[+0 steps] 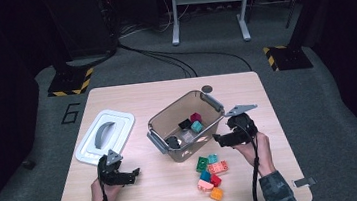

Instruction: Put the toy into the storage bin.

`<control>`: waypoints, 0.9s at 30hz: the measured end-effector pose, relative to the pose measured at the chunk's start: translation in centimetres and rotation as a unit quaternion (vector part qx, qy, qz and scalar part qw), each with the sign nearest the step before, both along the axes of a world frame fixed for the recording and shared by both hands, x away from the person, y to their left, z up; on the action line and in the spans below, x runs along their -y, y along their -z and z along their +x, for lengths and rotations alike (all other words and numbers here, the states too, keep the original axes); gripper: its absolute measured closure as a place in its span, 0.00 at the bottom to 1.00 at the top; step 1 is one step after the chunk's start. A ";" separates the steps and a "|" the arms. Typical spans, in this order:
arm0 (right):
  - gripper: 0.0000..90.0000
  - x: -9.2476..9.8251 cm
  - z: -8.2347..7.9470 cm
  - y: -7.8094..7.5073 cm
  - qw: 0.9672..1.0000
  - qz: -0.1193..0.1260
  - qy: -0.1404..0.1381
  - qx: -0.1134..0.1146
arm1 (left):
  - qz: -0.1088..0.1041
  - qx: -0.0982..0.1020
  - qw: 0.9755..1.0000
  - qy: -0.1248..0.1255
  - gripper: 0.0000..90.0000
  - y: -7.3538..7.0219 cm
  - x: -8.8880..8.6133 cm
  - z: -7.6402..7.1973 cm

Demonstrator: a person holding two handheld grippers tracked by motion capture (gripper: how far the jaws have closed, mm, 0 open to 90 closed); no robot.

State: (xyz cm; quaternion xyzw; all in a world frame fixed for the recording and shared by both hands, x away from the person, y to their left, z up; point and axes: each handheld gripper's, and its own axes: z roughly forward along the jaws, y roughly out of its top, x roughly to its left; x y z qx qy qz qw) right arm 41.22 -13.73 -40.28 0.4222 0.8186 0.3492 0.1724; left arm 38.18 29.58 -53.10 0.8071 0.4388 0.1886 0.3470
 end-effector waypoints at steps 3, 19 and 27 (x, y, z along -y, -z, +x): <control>0.18 0.3 -0.6 0.9 1.000 0.001 -0.004 0.000 | 0.000 0.000 1.000 0.000 0.03 0.0 0.0 0.0; 0.18 -0.9 -3.1 7.3 0.998 0.006 -0.011 -0.061 | 0.000 0.000 1.000 0.000 0.03 0.0 0.0 0.0; 0.19 -1.3 -3.8 9.0 0.997 -0.008 -0.001 -0.075 | 0.000 0.000 1.000 0.000 0.03 0.0 0.0 0.0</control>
